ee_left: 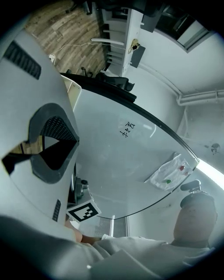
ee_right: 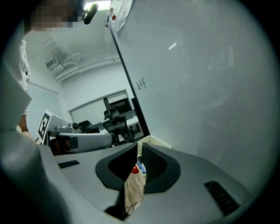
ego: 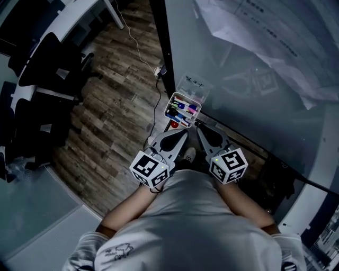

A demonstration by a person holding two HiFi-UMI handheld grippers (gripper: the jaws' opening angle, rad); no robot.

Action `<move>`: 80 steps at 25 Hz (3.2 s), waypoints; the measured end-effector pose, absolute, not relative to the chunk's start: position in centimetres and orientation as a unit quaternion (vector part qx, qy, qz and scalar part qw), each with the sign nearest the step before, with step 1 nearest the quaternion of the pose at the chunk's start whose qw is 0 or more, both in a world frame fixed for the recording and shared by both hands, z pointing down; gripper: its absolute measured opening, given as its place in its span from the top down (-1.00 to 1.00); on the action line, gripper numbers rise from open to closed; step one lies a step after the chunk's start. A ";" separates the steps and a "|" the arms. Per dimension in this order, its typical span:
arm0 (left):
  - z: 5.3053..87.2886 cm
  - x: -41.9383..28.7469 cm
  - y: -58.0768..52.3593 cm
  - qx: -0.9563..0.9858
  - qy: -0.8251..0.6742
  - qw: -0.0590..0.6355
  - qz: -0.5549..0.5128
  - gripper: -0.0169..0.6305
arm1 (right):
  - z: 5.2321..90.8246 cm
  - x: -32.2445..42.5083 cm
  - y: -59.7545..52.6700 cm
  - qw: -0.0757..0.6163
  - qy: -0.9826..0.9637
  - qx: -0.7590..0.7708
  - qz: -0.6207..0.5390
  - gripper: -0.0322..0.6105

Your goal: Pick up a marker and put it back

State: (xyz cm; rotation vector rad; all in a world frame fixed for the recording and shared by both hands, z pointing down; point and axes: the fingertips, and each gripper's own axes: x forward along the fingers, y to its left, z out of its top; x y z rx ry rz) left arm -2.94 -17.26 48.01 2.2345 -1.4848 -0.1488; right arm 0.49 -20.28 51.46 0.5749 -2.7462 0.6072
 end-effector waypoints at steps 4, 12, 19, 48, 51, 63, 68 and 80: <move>48.7 -3.4 -17.9 0.809 -0.537 0.234 -0.056 0.93 | 52.8 0.0 -20.5 0.153 -0.942 0.197 0.225 0.67; 49.8 -3.9 -18.8 0.805 -0.534 0.252 -0.062 0.93 | 53.0 -0.1 -21.5 0.162 -0.940 0.216 0.209 0.63; 50.2 -4.0 -18.8 0.802 -0.532 0.263 -0.064 0.93 | 54.1 -0.4 -21.3 0.179 -0.934 0.212 0.224 0.60; 48.2 -3.1 -17.4 0.802 -0.545 0.234 -0.067 0.93 | 51.3 1.0 -20.9 0.157 -0.946 0.218 0.182 0.67; 47.0 -2.8 -17.5 0.806 -0.547 0.216 -0.067 0.93 | 49.7 1.4 -21.2 0.140 -0.951 0.216 0.168 0.67; 40.4 -2.8 -19.5 0.825 -0.547 0.121 -0.077 0.93 | 41.0 1.0 -22.7 0.063 -0.974 0.203 0.074 0.67; 38.7 -2.0 -19.4 0.832 -0.541 0.095 -0.074 0.93 | 38.6 1.2 -22.2 0.048 -0.977 0.201 0.054 0.67; 37.7 -2.7 -19.6 0.823 -0.557 0.079 -0.075 0.93 | 37.6 1.6 -22.4 0.037 -0.976 0.209 0.042 0.67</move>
